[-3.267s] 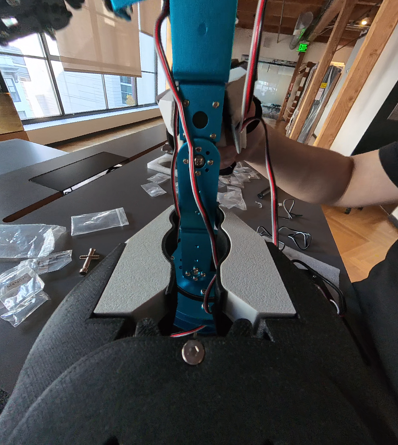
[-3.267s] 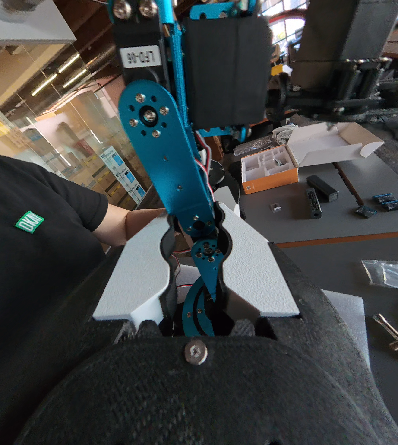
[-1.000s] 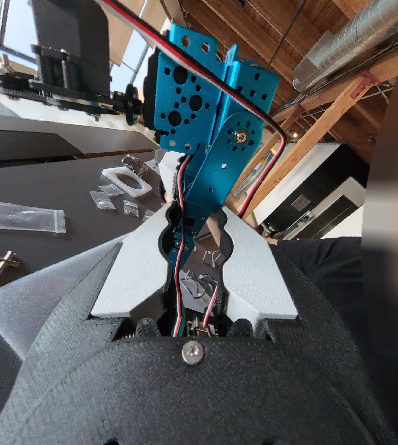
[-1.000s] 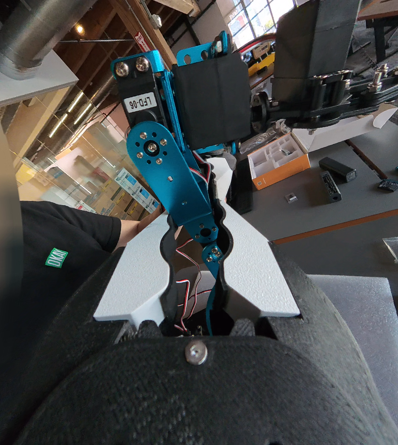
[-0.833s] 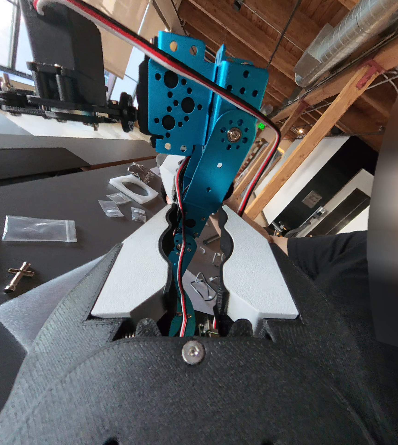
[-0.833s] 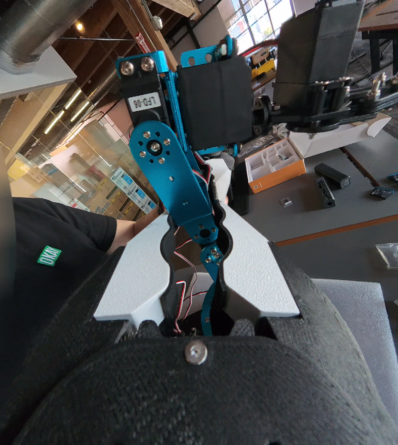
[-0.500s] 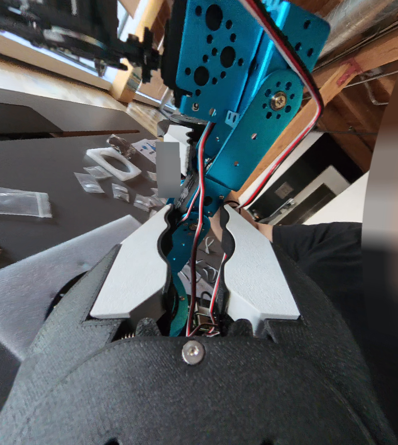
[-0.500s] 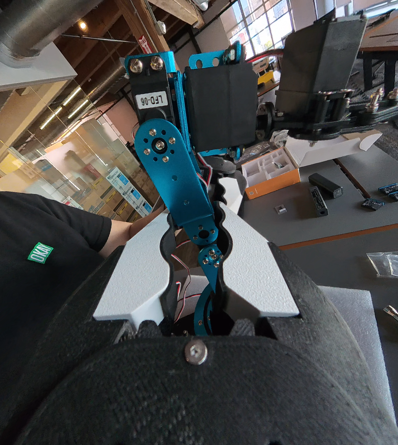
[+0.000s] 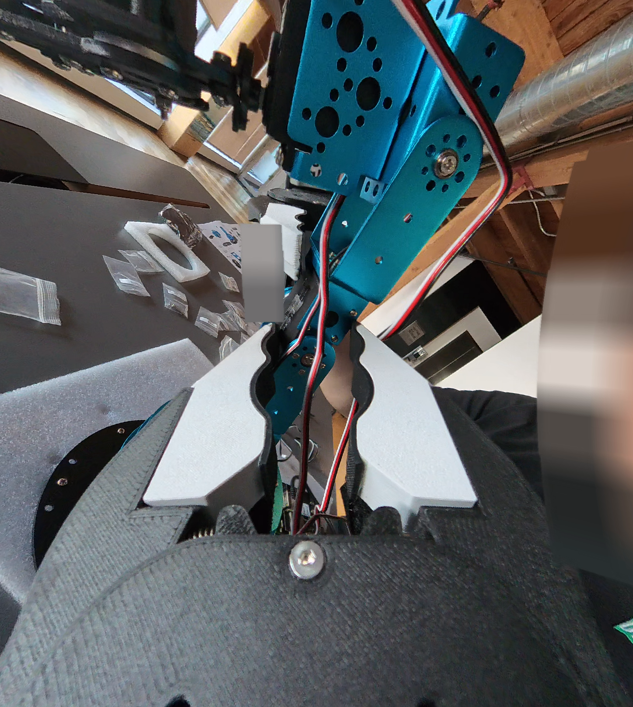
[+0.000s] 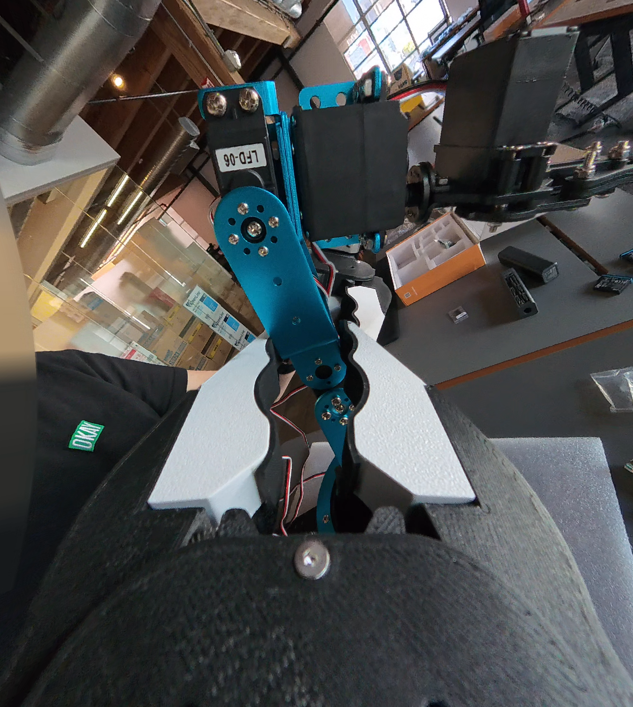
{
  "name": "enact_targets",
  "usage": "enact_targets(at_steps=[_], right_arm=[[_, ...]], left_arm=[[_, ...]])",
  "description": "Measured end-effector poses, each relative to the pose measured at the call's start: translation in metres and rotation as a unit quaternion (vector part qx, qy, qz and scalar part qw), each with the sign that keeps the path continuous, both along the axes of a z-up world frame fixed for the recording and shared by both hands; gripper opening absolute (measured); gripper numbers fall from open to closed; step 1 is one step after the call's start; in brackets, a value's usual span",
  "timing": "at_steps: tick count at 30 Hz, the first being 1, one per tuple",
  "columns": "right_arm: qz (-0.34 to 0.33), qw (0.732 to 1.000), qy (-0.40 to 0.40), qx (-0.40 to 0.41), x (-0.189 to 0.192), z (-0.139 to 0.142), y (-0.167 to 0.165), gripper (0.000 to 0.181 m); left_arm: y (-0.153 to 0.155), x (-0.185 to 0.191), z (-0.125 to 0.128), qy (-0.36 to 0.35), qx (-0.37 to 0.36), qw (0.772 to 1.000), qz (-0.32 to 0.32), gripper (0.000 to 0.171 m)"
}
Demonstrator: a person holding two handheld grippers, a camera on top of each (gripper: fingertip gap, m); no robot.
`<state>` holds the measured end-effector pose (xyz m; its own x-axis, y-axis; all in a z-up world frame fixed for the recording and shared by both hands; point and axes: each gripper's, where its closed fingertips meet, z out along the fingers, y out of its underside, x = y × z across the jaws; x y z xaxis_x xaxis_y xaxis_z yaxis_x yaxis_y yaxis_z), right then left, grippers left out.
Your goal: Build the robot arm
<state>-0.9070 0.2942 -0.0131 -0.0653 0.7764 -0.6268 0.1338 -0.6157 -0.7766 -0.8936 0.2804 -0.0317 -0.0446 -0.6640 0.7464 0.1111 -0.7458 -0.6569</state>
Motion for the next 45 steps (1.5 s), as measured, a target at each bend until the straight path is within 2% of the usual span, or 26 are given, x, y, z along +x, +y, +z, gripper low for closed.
enact_targets(at_steps=[12, 26, 30, 33, 45], right_arm=[[-0.025, 0.998, 0.014, -0.063, -0.004, -0.01, 0.026, 0.028], [-0.055, 0.987, 0.03, -0.15, -0.01, -0.04, 0.062, 0.026], [-0.052, 0.985, 0.033, -0.164, -0.012, -0.045, 0.065, 0.026], [-0.047, 0.984, 0.033, -0.169, -0.012, -0.046, 0.066, 0.026], [-0.037, 0.982, 0.036, -0.184, -0.012, -0.047, 0.065, 0.026]], left_arm=[[0.023, -0.004, -0.006, -0.05, -0.052, 0.997, 0.023, 0.032], [0.057, -0.023, -0.029, -0.075, -0.114, 0.988, 0.073, 0.022], [0.06, -0.029, -0.035, -0.079, -0.127, 0.986, 0.076, 0.02], [0.064, -0.037, -0.043, -0.069, -0.129, 0.985, 0.095, 0.012], [0.06, -0.075, -0.051, -0.081, -0.122, 0.978, 0.146, 0.012]])
